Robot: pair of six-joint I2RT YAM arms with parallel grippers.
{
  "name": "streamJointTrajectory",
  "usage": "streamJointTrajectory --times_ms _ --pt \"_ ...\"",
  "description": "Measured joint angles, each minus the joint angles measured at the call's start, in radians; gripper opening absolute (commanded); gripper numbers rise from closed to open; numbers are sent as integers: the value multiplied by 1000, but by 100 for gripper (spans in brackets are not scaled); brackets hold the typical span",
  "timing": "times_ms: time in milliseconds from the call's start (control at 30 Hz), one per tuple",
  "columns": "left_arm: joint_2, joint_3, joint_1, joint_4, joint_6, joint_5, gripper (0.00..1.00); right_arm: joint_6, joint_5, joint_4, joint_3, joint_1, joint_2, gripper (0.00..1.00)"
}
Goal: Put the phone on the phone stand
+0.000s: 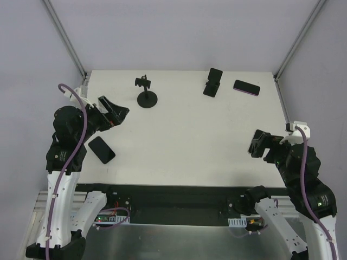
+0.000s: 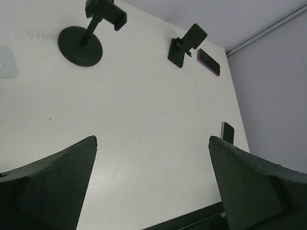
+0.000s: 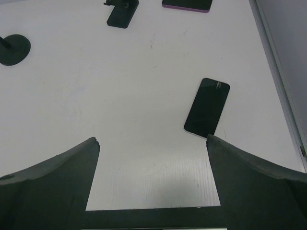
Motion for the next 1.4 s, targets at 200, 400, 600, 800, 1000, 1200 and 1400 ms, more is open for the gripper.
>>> streamJointTrajectory --times_ms 200,400,600,800,1000,1200,1400 --pt "62 -84 0 -38 -70 -47 99 11 -55 12 -60 0 32 96" --pt "152 -122 21 -163 -173 -213 99 16 -126 11 -66 -1 40 96" --pt "304 -126 75 -227 -209 -276 99 24 -165 11 -92 -1 43 96" --pt "422 -126 187 -339 -276 -379 99 34 -187 9 -101 -1 47 96" --pt "627 -117 314 -380 -276 -410 99 44 -208 8 -104 -1 47 96" --pt "743 -92 365 -383 -274 -431 99 64 -222 8 -122 -1 33 96" --pt "843 -64 369 -337 -257 -420 99 70 -228 6 -149 -1 14 96"
